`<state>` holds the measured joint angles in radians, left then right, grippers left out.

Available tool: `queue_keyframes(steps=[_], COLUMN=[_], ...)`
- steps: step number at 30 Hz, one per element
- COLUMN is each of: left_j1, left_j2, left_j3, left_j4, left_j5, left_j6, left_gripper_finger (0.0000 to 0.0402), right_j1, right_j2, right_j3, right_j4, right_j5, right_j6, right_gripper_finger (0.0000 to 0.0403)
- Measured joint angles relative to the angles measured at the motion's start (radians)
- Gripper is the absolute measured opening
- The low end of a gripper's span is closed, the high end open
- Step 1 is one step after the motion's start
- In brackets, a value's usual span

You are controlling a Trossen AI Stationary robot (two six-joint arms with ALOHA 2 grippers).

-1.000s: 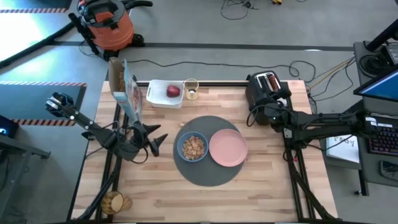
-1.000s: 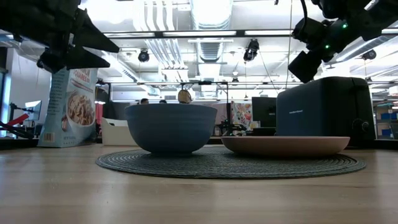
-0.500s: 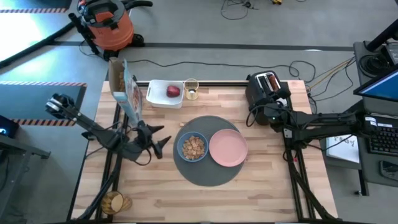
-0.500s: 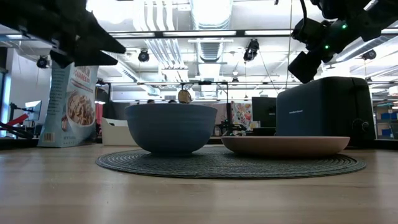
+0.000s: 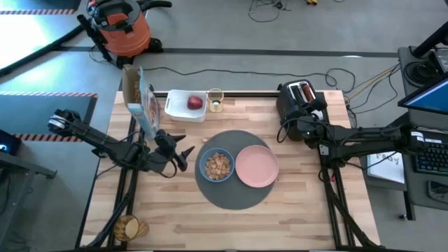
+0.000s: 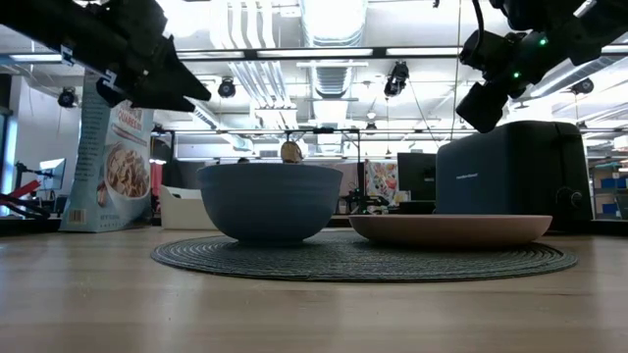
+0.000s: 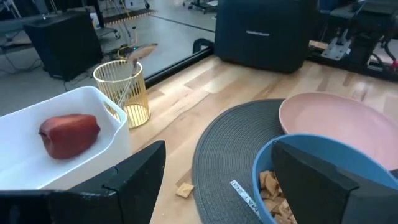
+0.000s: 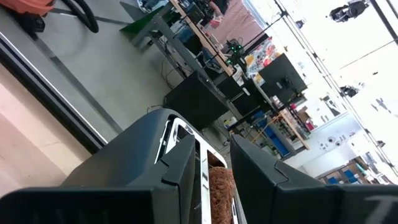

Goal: Arrange a breakfast setting
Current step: Put the toasted bread on the pink plate on the gray mat

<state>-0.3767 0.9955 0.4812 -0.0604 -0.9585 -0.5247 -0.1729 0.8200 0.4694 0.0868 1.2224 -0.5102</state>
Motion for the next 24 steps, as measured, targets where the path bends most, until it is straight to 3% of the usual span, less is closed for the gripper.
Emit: queue_keyframes(steps=[7,10,13,15,19,24], left_j1=[0.0,0.0,-0.001,-0.001,-0.001,-0.001], left_j2=[0.0,0.0,0.0,0.0,0.0,0.0], left_j3=[-0.017,-0.017,-0.007,0.001,0.017,0.031], left_j4=[0.005,0.021,0.022,0.025,0.025,0.019], left_j5=[0.0,0.0,0.0,0.0,0.0,0.0], left_j6=[-0.025,-0.039,-0.047,-0.063,-0.066,-0.032], left_gripper_finger=[0.0275,0.0275,0.0275,0.0275,0.0275,0.0275], right_j1=[0.0,0.003,-0.002,-0.012,-0.029,-0.029], right_j2=[0.0,0.0,0.0,0.001,0.004,0.002], right_j3=[0.0,0.0,0.0,0.0,0.0,0.0], right_j4=[0.001,0.002,0.042,0.119,0.249,0.253], right_j5=[-0.004,-0.113,-0.346,-0.453,-0.463,-0.463], right_j6=[0.051,0.417,0.888,1.042,1.073,1.127], right_gripper_finger=[0.0093,0.0093,0.0093,0.0093,0.0093,0.0093])
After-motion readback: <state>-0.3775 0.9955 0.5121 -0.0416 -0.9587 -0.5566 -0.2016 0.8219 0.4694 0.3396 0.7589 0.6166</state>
